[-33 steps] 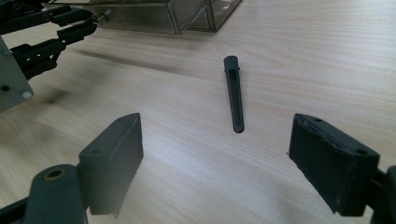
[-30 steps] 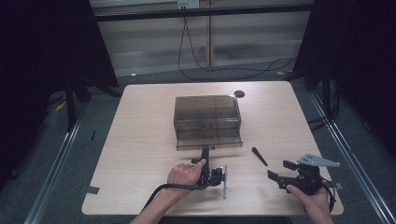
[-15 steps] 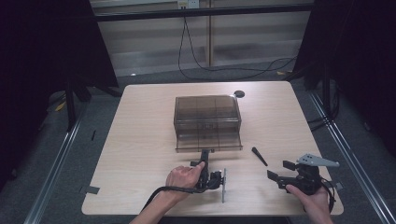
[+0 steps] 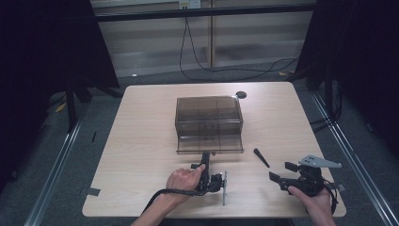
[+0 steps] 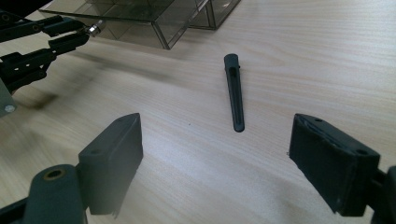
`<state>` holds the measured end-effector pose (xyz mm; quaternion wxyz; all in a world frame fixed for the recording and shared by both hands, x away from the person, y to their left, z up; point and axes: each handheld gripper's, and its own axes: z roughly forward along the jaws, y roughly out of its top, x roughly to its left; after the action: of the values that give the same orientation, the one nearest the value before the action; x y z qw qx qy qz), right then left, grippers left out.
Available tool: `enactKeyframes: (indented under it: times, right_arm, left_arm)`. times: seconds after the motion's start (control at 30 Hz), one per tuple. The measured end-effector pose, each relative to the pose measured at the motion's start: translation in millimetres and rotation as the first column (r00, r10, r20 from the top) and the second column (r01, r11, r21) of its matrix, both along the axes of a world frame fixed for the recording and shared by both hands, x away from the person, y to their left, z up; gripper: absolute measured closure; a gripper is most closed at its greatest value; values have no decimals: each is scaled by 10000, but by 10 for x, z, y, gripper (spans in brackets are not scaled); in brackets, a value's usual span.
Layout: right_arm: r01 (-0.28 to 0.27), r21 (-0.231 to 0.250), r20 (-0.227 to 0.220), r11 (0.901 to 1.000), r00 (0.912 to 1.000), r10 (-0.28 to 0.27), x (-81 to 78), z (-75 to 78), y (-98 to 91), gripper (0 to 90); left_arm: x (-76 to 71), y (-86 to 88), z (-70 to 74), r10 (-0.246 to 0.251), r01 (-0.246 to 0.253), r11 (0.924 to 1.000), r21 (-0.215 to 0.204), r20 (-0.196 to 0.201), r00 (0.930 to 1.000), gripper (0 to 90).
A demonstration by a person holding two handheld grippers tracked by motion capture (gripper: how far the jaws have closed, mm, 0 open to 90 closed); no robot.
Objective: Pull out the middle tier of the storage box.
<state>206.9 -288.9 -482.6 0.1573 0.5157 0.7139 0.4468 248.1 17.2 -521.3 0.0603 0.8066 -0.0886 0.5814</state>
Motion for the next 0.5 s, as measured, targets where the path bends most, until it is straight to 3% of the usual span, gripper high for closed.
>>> enactKeyframes:
  times: [0.5]
  right_arm:
    - [29, 19, 9, 10000, 10000, -29, 2, 3, -7, 173]
  left_arm:
    - [4, 1, 11, -65, 64, 9999, -101, -138, 9999, 798]
